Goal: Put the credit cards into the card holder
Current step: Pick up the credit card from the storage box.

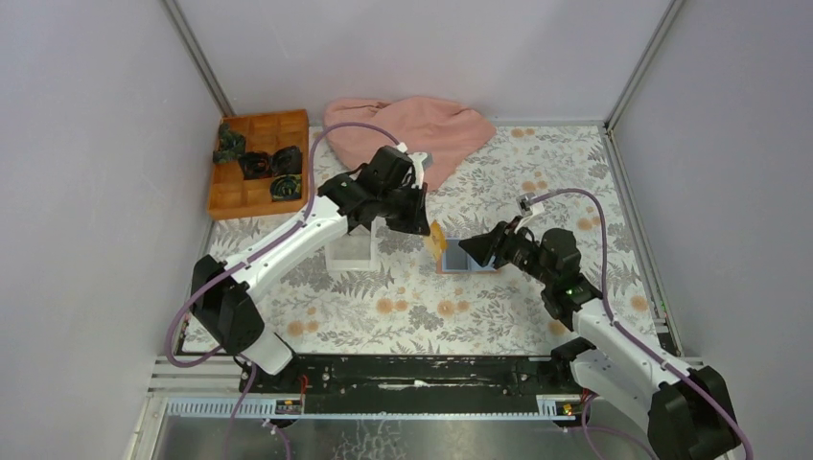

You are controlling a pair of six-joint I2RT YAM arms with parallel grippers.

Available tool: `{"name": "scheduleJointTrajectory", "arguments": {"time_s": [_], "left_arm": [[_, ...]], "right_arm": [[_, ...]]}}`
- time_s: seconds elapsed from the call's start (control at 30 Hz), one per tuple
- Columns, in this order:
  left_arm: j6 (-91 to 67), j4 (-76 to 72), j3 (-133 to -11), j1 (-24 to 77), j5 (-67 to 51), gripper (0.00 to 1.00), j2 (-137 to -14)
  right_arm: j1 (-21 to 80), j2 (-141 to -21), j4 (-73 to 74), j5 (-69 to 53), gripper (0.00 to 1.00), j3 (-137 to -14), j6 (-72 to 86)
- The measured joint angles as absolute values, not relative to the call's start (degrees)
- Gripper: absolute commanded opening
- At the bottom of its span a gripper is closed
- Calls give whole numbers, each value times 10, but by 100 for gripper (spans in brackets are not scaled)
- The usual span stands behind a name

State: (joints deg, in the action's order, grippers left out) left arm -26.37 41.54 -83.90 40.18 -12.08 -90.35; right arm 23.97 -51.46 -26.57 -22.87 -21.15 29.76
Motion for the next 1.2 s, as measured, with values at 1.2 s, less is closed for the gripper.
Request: {"name": "scheduleJointTrajectory", "arguments": {"time_s": [1.2], "left_arm": [[-220,291,-775,352,-521,0,-889]], "right_arm": [[240,-489,-380,-414,29,-156,380]]}}
